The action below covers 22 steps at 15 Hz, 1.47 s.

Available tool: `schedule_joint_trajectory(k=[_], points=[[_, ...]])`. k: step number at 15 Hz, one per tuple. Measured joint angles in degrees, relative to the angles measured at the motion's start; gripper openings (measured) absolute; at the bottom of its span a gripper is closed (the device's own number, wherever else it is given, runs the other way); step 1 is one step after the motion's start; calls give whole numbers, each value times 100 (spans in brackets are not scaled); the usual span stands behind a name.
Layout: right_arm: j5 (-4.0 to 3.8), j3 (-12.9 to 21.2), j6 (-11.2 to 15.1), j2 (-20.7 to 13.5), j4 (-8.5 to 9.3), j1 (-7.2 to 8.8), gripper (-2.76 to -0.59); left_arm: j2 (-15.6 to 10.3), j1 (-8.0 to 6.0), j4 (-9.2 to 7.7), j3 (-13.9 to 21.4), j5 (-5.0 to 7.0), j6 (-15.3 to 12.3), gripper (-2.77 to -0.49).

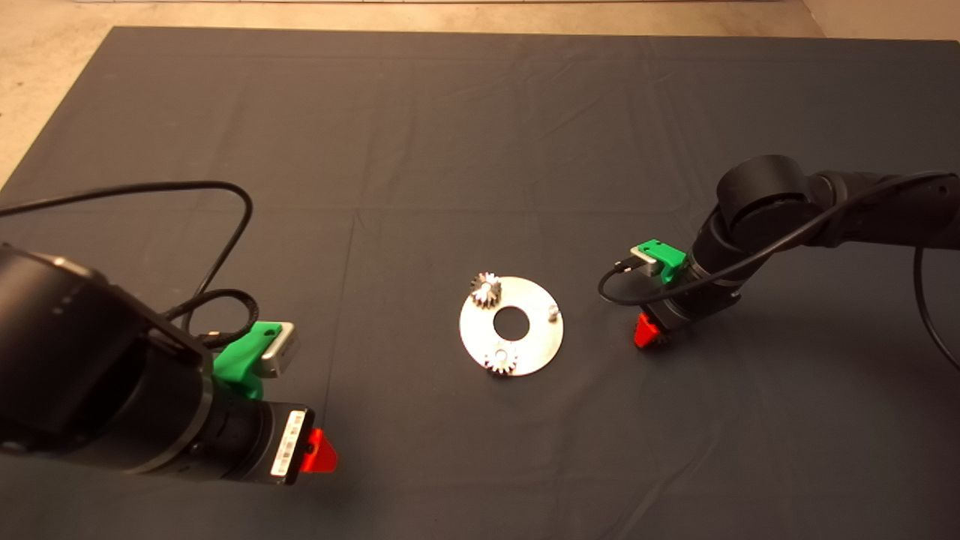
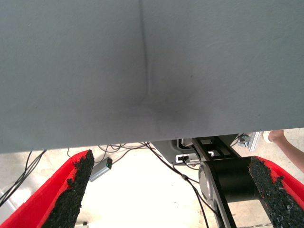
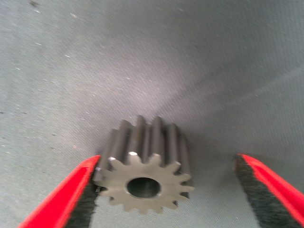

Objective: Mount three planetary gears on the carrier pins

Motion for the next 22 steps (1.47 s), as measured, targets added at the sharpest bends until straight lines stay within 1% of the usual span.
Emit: schedule_joint_trajectory(k=[1,3,4,5,6,7,8,12,13,18,22], points=[[0,-5,0,23,-2,9,-141,-44,0,-11,17,0,0,-93],[-13,-16,-4,74,-16,48,-142,-79,0,-24,64,-3,0,-93],[-13,-17,-15,113,-18,76,-153,-96,0,-24,67,-5,0,-93],[-13,-20,-17,143,-18,87,-156,-121,0,-24,72,-2,0,-93],[-12,-24,-20,170,-19,89,-156,-143,0,-29,74,0,0,-93],[-13,-28,-20,199,-20,89,-167,-156,0,-35,76,0,0,-93],[-11,-28,-20,221,-20,89,-170,-156,0,-38,76,-1,0,-93],[-11,-33,-20,238,-20,93,-172,-157,0,-40,76,-2,0,-93],[-15,-33,-20,238,-20,94,-182,-156,0,-40,76,-2,0,-93],[-13,-30,-20,240,-20,95,-182,-176,0,-40,76,-2,5,-93],[-13,-28,-20,235,-20,94,-182,-356,0,-62,76,0,63,-93]])
